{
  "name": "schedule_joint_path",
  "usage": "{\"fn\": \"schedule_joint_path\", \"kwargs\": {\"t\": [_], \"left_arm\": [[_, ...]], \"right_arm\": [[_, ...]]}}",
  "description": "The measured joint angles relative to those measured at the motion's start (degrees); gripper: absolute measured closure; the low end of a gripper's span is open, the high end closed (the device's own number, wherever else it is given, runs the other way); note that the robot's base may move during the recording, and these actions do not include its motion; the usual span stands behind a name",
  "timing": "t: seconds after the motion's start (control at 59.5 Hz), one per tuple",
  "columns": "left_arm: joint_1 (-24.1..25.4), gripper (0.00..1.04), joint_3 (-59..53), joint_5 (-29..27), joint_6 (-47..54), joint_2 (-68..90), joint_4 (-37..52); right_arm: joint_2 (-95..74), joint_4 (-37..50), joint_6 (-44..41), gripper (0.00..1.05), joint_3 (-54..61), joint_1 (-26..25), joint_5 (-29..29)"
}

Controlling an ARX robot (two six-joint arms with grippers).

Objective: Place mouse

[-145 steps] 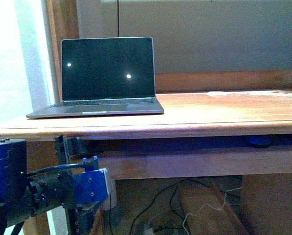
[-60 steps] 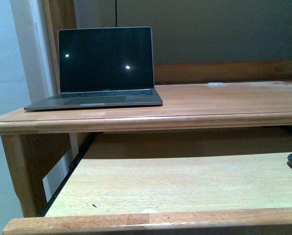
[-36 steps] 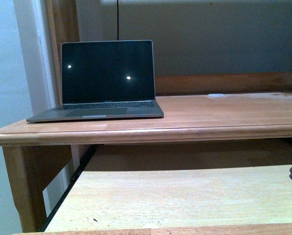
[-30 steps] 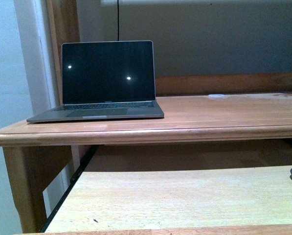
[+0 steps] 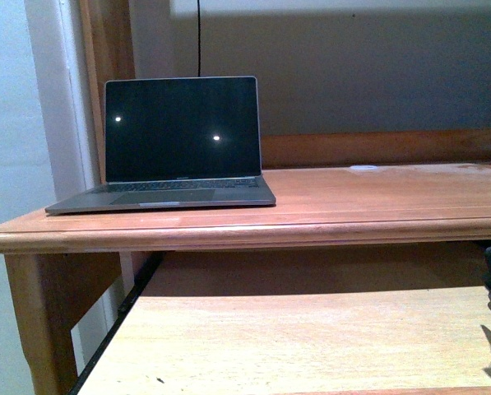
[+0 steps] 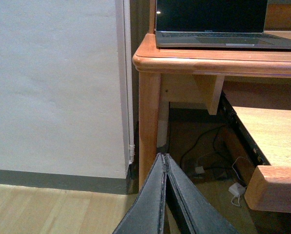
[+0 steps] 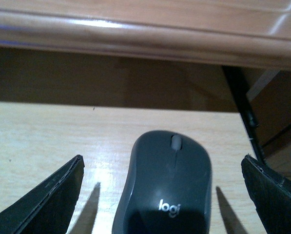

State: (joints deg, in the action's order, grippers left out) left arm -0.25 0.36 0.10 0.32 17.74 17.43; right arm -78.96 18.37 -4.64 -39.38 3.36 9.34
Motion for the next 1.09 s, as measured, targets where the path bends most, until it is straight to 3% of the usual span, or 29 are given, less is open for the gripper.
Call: {"fn": "schedule_joint_path", "kwargs": {"t": [0.538, 0.655, 0.739, 0.992, 1.092], "left_arm": [[0.0, 1.02, 0.0, -0.09, 0.0, -7.41, -7.06], [0.0, 1.02, 0.02, -0.09, 0.0, -14.71, -16.13], [0.0, 1.02, 0.02, -0.11, 0.0, -17.0, -17.09], [0.0, 1.02, 0.02, -0.11, 0.0, -17.38, -17.33], [0.0, 1.02, 0.02, -0.09, 0.0, -17.38, -17.35]], "right_arm": [[-5.38, -4.17, -0.94, 0.07, -2.78, -0.17, 0.79], [-5.95, -5.07, -0.44, 0.07, -3.72, -0.24, 1.14], [-6.14, -5.44, 0.33, 0.07, -4.0, -0.35, 1.18], [-5.7, -6.93, 3.13, 0.43, -4.39, -1.4, -0.02], [-3.65, -8.72, 4.52, 0.5, -4.39, -1.51, -1.11]]}}
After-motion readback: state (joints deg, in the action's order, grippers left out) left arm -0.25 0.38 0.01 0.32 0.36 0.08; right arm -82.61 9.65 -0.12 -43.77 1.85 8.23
